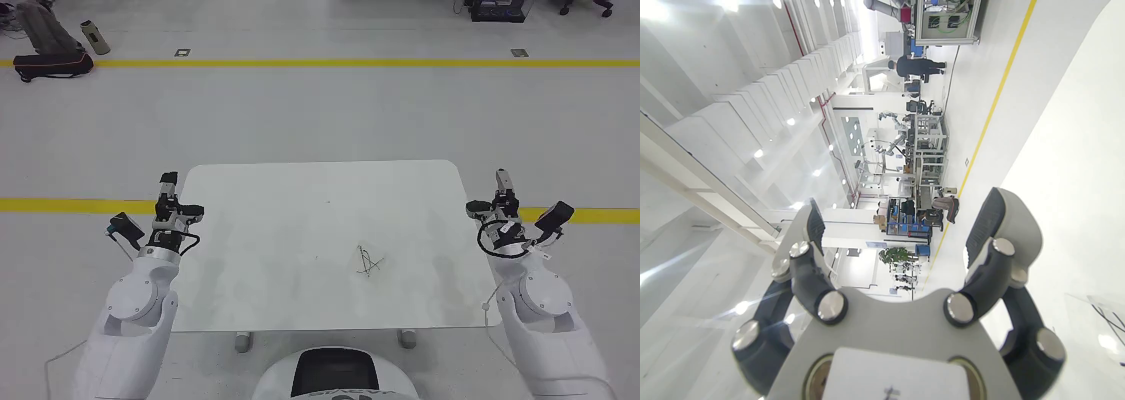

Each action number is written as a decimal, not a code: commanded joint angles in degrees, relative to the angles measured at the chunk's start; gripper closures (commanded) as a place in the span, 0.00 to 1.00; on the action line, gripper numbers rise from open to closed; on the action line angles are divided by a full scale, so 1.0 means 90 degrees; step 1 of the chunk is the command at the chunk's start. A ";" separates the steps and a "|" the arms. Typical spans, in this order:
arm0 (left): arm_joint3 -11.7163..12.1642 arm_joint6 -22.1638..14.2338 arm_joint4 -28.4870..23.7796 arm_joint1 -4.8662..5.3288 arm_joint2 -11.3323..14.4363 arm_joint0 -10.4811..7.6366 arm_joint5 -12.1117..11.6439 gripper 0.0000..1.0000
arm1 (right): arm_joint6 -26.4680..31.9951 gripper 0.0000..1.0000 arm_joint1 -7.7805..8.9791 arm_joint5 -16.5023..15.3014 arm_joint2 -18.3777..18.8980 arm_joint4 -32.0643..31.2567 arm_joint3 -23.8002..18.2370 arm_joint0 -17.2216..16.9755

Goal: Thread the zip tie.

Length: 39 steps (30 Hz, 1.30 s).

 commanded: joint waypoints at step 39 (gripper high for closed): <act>0.0000 0.0000 0.0000 0.0000 0.0000 0.0000 0.0000 0.00 | 0.6211 0.00 0.0381 0.1667 -0.1239 -0.3400 0.1777 0.3328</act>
